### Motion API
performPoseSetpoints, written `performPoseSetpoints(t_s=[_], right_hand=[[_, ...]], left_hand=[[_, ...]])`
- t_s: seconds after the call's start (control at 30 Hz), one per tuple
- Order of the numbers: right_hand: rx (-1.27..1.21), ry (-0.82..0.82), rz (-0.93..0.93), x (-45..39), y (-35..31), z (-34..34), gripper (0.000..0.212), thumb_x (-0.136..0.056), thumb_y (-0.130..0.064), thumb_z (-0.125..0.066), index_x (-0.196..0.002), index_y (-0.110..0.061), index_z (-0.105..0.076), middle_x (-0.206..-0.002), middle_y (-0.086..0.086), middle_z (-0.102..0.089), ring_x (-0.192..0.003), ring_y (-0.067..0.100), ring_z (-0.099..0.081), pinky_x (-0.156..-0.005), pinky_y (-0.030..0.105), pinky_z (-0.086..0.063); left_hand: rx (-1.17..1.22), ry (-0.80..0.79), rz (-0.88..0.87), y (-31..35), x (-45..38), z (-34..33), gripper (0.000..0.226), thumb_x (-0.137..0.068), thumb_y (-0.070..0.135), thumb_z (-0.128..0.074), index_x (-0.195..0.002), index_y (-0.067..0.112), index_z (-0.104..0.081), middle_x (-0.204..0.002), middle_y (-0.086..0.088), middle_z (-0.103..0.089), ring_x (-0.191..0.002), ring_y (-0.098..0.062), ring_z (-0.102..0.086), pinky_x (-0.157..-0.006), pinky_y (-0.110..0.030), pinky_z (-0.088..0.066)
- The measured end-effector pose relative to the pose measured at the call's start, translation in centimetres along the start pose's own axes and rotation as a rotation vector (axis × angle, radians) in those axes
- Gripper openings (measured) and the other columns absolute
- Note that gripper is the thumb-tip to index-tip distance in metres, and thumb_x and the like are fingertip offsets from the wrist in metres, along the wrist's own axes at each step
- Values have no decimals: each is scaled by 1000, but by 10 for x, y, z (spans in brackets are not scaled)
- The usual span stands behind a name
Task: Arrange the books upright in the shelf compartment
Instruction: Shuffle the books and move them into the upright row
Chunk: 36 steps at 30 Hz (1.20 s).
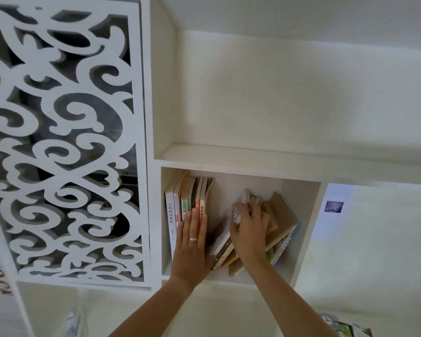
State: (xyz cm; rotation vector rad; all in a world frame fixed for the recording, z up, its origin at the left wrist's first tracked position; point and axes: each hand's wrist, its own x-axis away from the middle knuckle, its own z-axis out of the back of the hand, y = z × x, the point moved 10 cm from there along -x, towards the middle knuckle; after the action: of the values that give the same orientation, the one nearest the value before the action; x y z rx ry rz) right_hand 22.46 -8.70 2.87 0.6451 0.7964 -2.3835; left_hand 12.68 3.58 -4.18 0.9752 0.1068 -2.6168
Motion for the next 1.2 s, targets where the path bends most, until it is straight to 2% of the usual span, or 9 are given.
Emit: performPoseSetpoints(t_s=[0.17, 0.33, 0.53, 0.67, 0.77, 0.83, 0.93, 1.07, 1.2], right_hand=[[-227, -106, 231, 1, -69, -7, 54, -96, -19, -59, -144, -38, -44, -153, -8, -41, -143, 19, -30, -117, 35, -33], [-297, -153, 272, 3, -92, -21, 57, -96, -20, -58, -148, -28, -37, -150, -7, -47, -143, 17, -32, -120, 37, -36], [-278, -134, 305, 4, -93, -20, 51, -97, -24, -56, -146, -26, -40, -147, -7, -48, -136, 11, -34, -112, 19, -26], [-297, -66, 355, 6, -98, -8, 47, -94, -23, -56, -140, -19, -50, -139, -3, -57, -127, 12, -44, -113, 25, -36], [-293, -6, 405, 4, -103, 3, 40, -89, -15, -54, -129, -16, -59, -128, -2, -65, -117, 10, -52, -114, 32, -39], [-306, -7, 376, 0, -98, 4, 43, -84, -4, -54, -125, -15, -62, -122, -1, -69, -109, 12, -56, -108, 32, -44], [-325, -18, 365, -5, -87, -2, 56, -75, 3, -54, -126, -17, -63, -124, -3, -67, -109, 11, -58, -103, 29, -48], [-447, -14, 345, 0, -79, -10, 64, -74, 10, -55, -132, -17, -55, -140, -5, -43, -123, 2, -47, -105, 14, -43], [-637, 0, 230, 0, -68, -15, 61, -75, 19, -52, -124, -16, -48, -128, -5, -44, -111, 0, -53, -94, 13, -49]], left_hand=[[-46, -12, -12, -3, 0, -8, 118, -79, 71, -61, -160, 3, -9, -168, -22, -3, -156, -39, -5, -123, -52, -18], [-134, -60, 7, -17, 3, -14, 135, -72, 79, -67, -159, 0, 0, -168, -23, 1, -156, -37, 1, -127, -46, -2], [-121, -4, 45, -11, 3, -10, 124, -78, 73, -63, -158, -3, -6, -167, -25, -1, -155, -40, -2, -126, -48, -6], [-34, 208, 48, -1, -4, 17, 85, -92, 52, -62, -152, -2, -36, -160, -28, -27, -151, -42, -23, -119, -56, -28], [37, 367, 67, -3, -28, 52, 67, -97, 36, -60, -149, -3, -41, -158, -27, -32, -151, -40, -26, -118, -58, -28], [65, 360, 18, -3, -44, 65, 64, -95, 30, -57, -151, 2, -42, -159, -15, -36, -153, -31, -25, -121, -58, -23], [60, 292, -15, -6, -54, 61, 57, -89, 33, -55, -143, 13, -52, -148, -4, -50, -145, -24, -39, -121, -57, -19], [60, 256, 18, -4, -55, 50, 62, -86, 33, -61, -144, 12, -51, -145, -5, -51, -139, -28, -44, -119, -62, -20], [72, 250, 31, -3, -58, 51, 72, -84, 39, -62, -150, 15, -44, -145, -9, -47, -140, -31, -40, -121, -62, -12]])
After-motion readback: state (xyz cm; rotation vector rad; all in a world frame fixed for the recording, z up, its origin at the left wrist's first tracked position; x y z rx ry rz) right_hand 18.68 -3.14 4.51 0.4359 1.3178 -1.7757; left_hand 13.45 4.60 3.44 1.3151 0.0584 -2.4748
